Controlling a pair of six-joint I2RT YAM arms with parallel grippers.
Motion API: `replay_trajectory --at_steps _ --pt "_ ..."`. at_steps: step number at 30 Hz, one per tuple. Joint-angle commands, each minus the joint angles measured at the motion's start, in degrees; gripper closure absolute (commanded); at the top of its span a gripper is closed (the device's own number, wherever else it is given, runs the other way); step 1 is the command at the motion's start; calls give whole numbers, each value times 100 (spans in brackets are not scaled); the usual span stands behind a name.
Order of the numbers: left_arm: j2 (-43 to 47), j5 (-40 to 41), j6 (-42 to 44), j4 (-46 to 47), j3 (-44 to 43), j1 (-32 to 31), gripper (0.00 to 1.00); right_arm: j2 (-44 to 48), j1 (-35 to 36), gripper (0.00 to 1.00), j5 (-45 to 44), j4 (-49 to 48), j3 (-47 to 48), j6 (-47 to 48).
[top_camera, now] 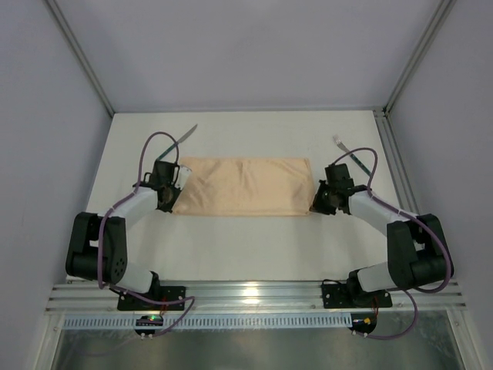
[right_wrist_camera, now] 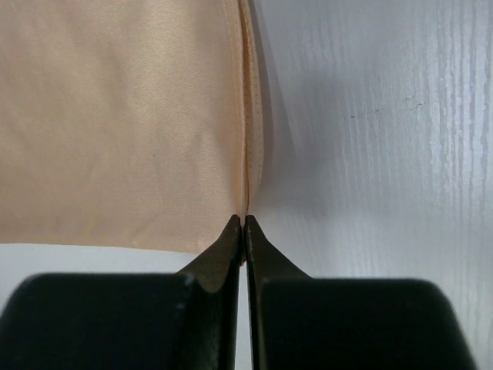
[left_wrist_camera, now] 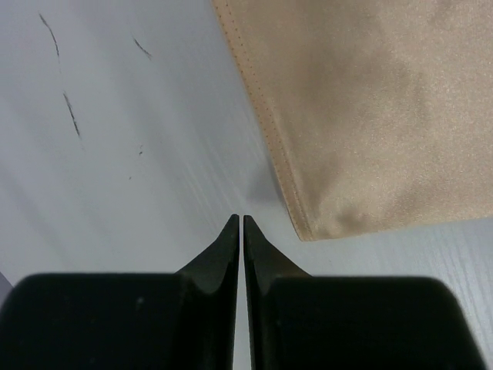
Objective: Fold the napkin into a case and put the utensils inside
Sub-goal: Pick up the rectangle-folded napkin from the center of the board, then fold the rectangle-folded napkin at the center of the board.
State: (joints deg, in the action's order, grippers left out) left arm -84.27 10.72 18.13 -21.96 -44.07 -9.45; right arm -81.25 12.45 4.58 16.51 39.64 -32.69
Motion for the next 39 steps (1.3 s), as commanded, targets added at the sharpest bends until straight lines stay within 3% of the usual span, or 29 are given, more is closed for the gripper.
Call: replay_trajectory --at_steps 1,5,9,22,28,33,39 --pt "-133 -202 -178 33 -268 22 94 171 -32 96 -142 528 96 447" --pt "-291 -228 -231 -19 -321 22 94 -249 459 96 -798 983 1024 745" --pt "-292 -290 -240 -89 -277 22 94 -1180 1643 96 -1529 1512 2432 1044" --pt "-669 -843 -415 -485 -505 382 92 -4196 3851 96 -880 1724 6755 1116" --pt "-854 -1343 -442 -757 -716 515 91 -5207 4204 96 -722 2329 8435 1186" --pt "-1047 -1546 -547 -916 -875 541 91 -5146 4213 96 -126 2006 8464 810" --pt "-1039 -1626 -635 -916 -910 576 93 -5146 4231 96 780 934 7630 -26"
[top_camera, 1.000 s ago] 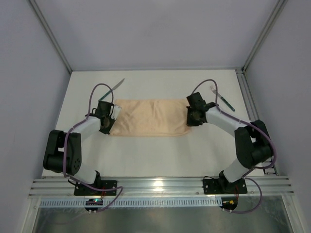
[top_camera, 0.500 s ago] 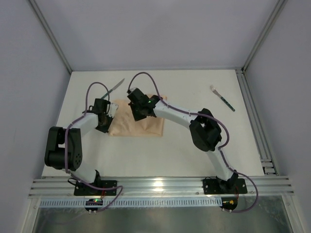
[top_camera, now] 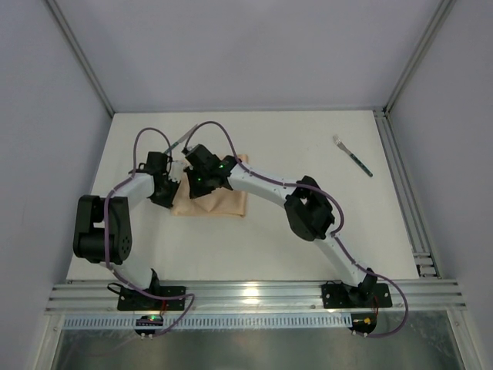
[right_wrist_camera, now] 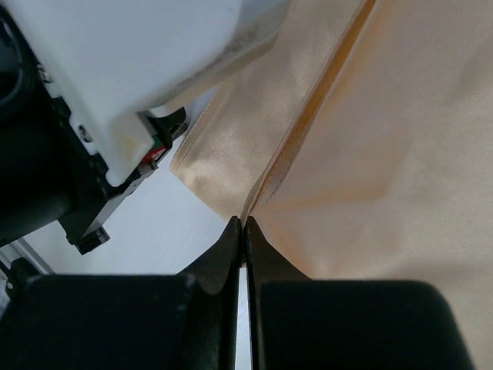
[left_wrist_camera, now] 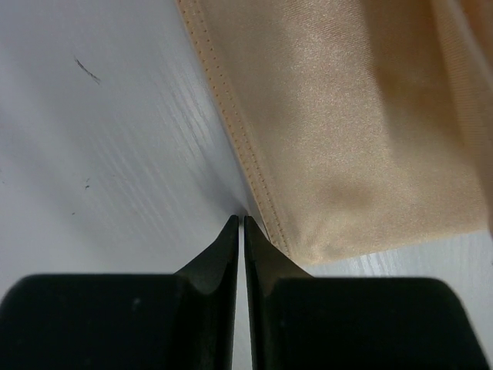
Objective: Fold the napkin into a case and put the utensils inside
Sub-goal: Fold the rectangle-folded napkin at the center of the board.
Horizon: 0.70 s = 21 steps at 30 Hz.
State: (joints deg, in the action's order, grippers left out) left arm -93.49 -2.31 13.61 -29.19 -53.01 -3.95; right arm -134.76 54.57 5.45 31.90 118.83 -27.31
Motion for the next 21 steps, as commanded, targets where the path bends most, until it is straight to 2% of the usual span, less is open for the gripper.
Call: replay_trajectory --at_steps 1,9,16,21 --pt "-108 -262 -200 -175 -16 25 94 187 45 96 746 -815 -420 -652" --pt "-388 -507 -227 -315 -209 34 100 99 63 96 720 -1423 -413 -881" --pt "-398 -780 -271 -351 -227 122 100 257 72 96 738 -2143 -755 -1312" --pt "-354 -807 -297 -342 -218 175 100 134 72 96 597 -2162 -914 -1619"
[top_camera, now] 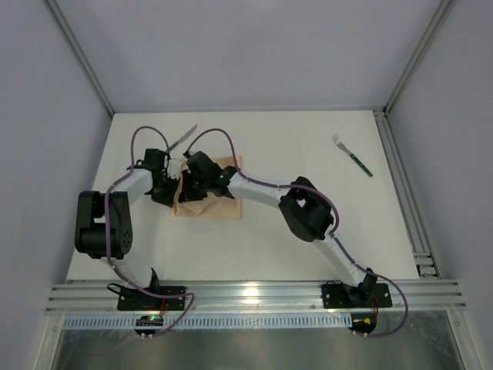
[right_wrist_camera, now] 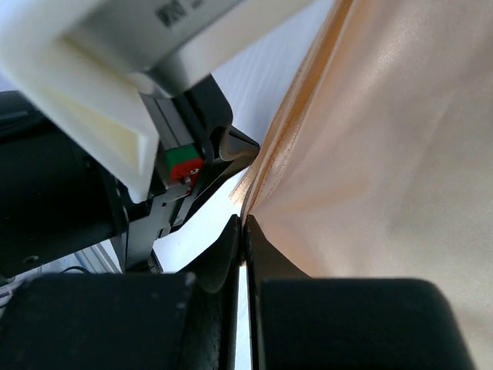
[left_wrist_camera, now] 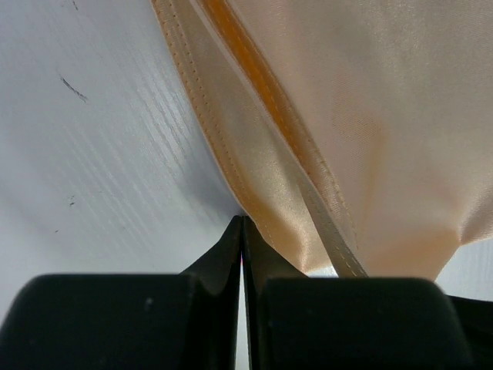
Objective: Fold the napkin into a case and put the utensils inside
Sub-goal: Fold the rectangle-folded napkin at the center of the board.
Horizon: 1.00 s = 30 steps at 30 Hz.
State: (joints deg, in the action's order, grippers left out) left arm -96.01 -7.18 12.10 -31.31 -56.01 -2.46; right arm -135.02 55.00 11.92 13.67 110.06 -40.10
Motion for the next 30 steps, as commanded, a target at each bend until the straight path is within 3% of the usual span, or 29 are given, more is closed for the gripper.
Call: replay_trajectory --at_steps 1,13,14,18,22,28,30 --pt "-94 -310 -146 -138 90 44 100 56 28 96 -32 -339 -37 -471" --pt "-32 -302 -190 -95 108 167 100 -112 19 96 -94 -383 15 -842" --pt "-23 -249 -182 -95 108 167 100 -130 28 94 -94 -365 24 -842" --pt "55 -126 -164 -86 151 228 100 -130 28 67 29 -409 42 -737" --pt "196 -100 -67 -130 125 439 96 -42 37 52 380 -541 77 -473" --pt "512 -38 126 -612 -173 457 87 912 72 46 136 -15 -221 633" --pt "714 32 205 -823 -261 448 84 1423 -24 46 -153 83 -1007 949"
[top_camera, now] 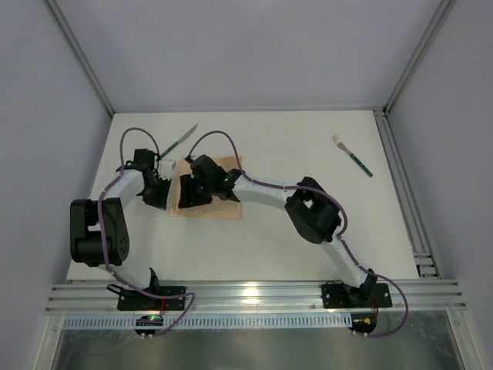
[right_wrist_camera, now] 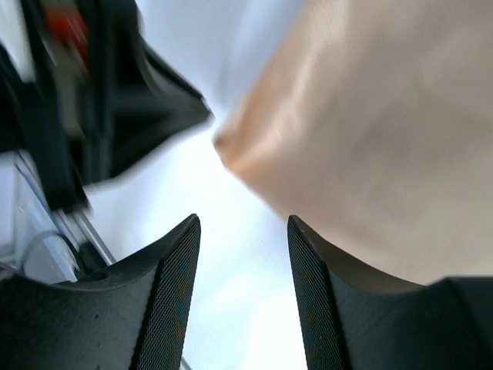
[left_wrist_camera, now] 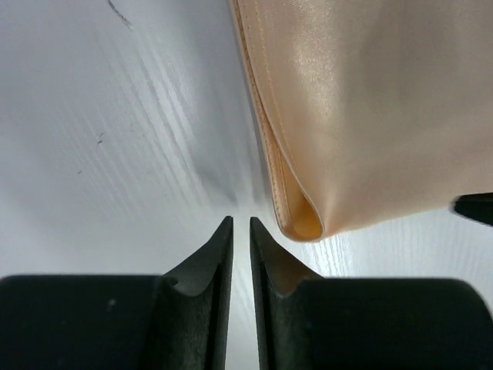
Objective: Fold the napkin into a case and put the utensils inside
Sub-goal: Fold the rectangle-folded napkin at the center of the board, then rotate the square-folded napkin at the center of the board.
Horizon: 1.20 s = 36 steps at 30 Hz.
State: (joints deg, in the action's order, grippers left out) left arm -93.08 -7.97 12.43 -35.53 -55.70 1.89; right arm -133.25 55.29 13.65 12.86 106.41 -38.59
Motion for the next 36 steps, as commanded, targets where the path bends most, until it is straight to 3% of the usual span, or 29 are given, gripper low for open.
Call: replay_trajectory --at_steps 1,5,9,14,17,24,32,36 --pt "509 102 190 -472 -318 13 82 1527 -131 46 -354 103 -1005 835" --pt "974 -230 182 -771 -424 -22 68 2802 -834 48 -170 -153 -2823 791" --pt "880 172 102 -702 -302 -487 57 2866 -1616 47 49 94 -3319 932" --pt "344 199 15 -578 -204 -716 56 2436 -2083 44 261 -231 -3382 968" --pt "106 278 -56 -482 -222 -716 58 2067 -2215 47 603 -546 -3285 818" --pt "53 471 -12 -420 -90 -716 80 1592 -2242 56 903 -934 -3284 546" --pt "-79 331 41 -358 42 -716 100 1705 -2250 90 885 -1189 -3679 378" --pt "105 366 198 -341 16 -716 100 2030 -2242 94 1017 -1436 -4127 282"
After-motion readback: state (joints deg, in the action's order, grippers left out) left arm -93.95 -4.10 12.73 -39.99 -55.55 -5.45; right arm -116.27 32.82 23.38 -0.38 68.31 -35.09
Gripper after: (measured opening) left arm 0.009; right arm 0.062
